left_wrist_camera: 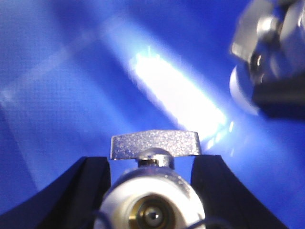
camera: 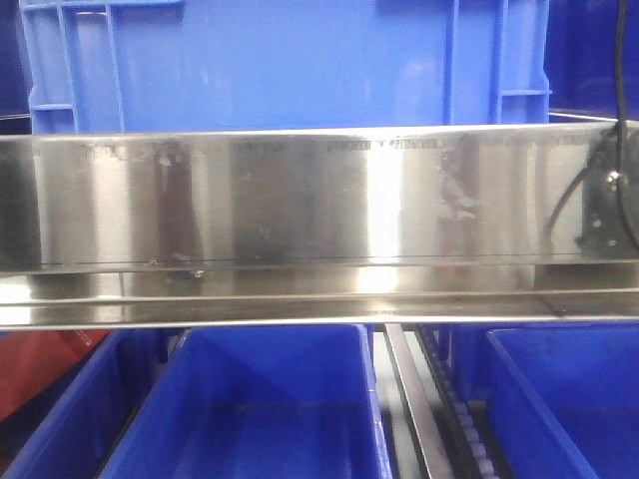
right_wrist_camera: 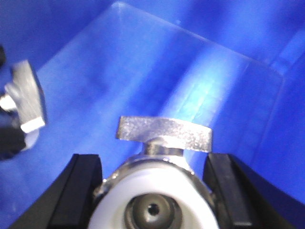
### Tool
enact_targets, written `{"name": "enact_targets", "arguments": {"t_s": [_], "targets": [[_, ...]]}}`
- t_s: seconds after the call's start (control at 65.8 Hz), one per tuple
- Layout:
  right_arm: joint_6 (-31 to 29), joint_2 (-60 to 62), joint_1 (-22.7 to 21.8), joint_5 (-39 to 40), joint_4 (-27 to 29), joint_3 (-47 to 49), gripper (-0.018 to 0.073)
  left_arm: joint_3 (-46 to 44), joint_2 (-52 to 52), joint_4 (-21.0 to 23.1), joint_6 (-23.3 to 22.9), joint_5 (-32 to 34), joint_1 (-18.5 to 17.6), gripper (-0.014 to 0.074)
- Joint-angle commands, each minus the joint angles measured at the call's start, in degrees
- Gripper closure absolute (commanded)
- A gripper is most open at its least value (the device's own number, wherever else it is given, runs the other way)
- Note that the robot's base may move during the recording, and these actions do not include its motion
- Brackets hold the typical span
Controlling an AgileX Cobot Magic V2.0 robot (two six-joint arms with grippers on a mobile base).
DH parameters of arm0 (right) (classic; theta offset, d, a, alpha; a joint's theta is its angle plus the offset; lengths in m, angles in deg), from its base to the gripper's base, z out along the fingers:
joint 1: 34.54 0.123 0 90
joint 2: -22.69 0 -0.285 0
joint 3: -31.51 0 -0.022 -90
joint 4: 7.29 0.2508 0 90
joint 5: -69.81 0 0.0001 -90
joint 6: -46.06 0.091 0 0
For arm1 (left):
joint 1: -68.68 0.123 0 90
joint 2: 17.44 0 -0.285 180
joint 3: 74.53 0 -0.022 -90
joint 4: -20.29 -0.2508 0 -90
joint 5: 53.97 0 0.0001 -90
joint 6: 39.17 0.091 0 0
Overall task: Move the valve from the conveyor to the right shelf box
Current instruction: 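Lower the valves into the blue bins and open both grippers, then raise both open grippers out of the bins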
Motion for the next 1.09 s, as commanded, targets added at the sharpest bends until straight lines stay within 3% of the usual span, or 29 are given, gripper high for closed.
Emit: {"name": "enact_targets", "arguments": {"t_s": [0.0, 0.122, 0.228, 0.289, 0.365, 0.517, 0.638, 0.912, 0.927, 1.079], "targets": [[-0.44, 1.2, -0.04, 2.55, 0.19, 1.03, 0.0291, -0.93, 0.4, 0.28, 0.14, 0.33, -0.23, 0.0475], [-0.44, 1.2, -0.04, 2.0, 0.19, 1.03, 0.0117, -0.93, 0.4, 0.28, -0.25, 0.33, -0.23, 0.0216], [-0.44, 1.66, -0.04, 1.24, 0.19, 1.03, 0.0029, -0.93, 0.4, 0.28, -0.48, 0.03, -0.23, 0.0029], [-0.44, 2.25, -0.04, 1.18, 0.19, 1.03, 0.0002, -0.93, 0.76, 0.28, -0.48, 0.03, -0.23, -0.002], [-0.44, 3.46, -0.04, 1.18, 0.19, 1.03, -0.0001, -1.06, 1.5, 0.28, -0.48, -0.32, -0.23, -0.0007], [-0.44, 7.88, -0.04, 1.61, 0.19, 1.03, 0.0035, -1.06, 4.97, 0.28, -0.48, -0.4, -0.23, 0.0037], [-0.44, 11.96, -0.04, 2.08, 0.19, 1.03, 0.0186, -1.06, 9.18, -0.05, -0.48, -0.4, -0.23, 0.0136], [-0.44, 22.2, -0.04, 2.56, -0.98, 0.77, 0.0725, -1.06, 19.36, -2.22, -0.62, -1.8, -0.12, 0.0668], [-0.27, 22.69, -0.04, 2.56, -1.1, 0.64, 0.0727, -1.06, 19.82, -2.37, -0.74, -2.13, -0.12, 0.0706], [1.72, 28.87, -0.04, 4.2, -4.03, -5.06, 0.0717, 2.49, 25.56, -6.0, -6.55, -4.43, -0.12, 0.0707]]}}
